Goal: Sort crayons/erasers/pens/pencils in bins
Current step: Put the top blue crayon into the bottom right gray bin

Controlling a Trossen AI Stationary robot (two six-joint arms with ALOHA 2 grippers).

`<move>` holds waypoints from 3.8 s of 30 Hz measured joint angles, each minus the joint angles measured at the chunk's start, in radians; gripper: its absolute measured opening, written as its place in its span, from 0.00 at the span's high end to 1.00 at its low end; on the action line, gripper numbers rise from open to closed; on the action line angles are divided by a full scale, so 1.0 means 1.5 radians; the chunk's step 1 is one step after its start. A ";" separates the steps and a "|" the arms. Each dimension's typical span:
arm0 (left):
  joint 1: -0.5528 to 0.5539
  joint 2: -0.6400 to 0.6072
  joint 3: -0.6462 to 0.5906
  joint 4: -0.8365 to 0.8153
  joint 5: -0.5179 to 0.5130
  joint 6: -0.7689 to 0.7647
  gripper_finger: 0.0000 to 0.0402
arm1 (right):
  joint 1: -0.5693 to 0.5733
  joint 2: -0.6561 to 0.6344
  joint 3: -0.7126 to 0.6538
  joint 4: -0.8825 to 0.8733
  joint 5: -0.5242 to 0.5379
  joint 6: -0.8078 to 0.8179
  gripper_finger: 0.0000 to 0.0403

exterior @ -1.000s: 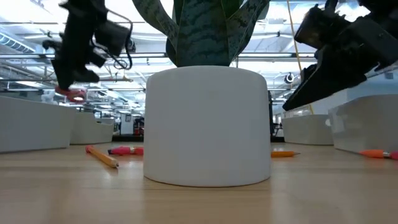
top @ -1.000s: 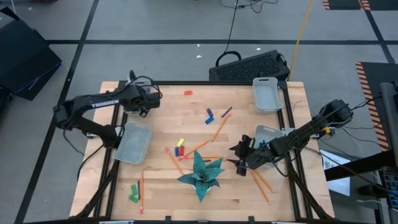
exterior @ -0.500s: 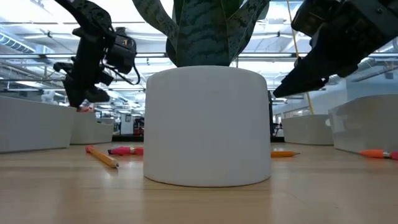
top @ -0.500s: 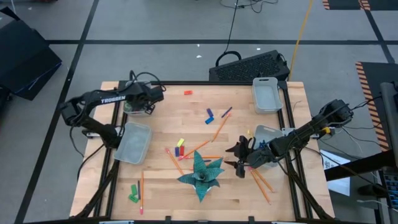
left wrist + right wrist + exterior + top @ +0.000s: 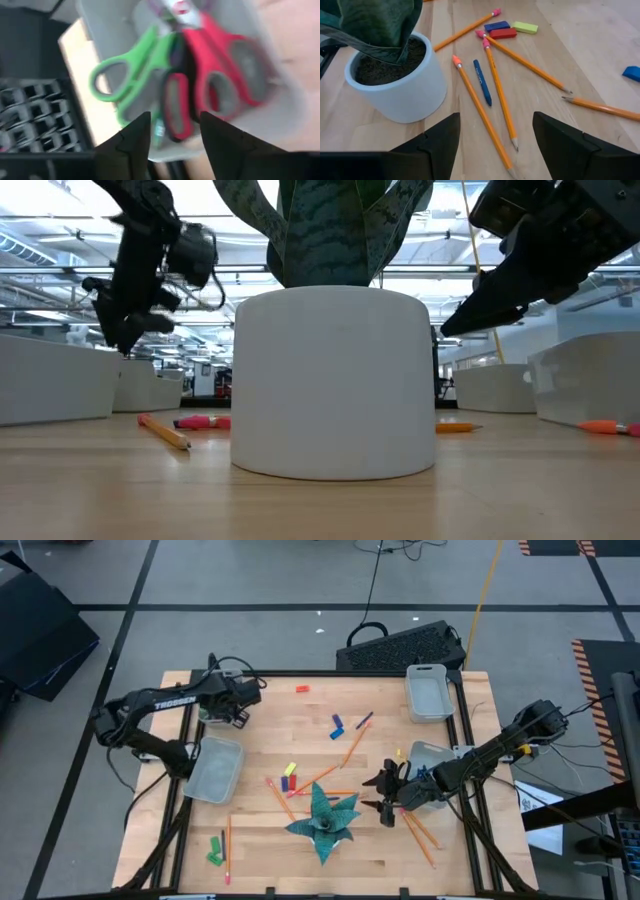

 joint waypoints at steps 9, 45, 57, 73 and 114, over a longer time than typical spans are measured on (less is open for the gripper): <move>-0.193 -0.135 0.007 0.078 0.064 -0.003 0.54 | -0.023 0.000 0.011 -0.014 0.000 -0.030 0.40; -0.339 -0.164 0.006 0.761 0.075 0.436 0.43 | -0.297 0.006 0.187 -0.205 -0.174 -0.418 0.40; -0.355 -0.164 0.007 0.736 0.112 0.449 0.20 | -0.295 0.006 0.187 -0.205 -0.173 -0.423 0.40; -0.419 -0.194 -0.029 0.734 0.097 0.274 0.30 | -0.265 -0.025 0.206 -0.379 -0.168 -0.338 0.39; -0.578 -0.192 -0.188 0.598 0.072 -0.061 0.39 | -0.599 0.270 0.357 -0.440 -0.368 -0.620 0.52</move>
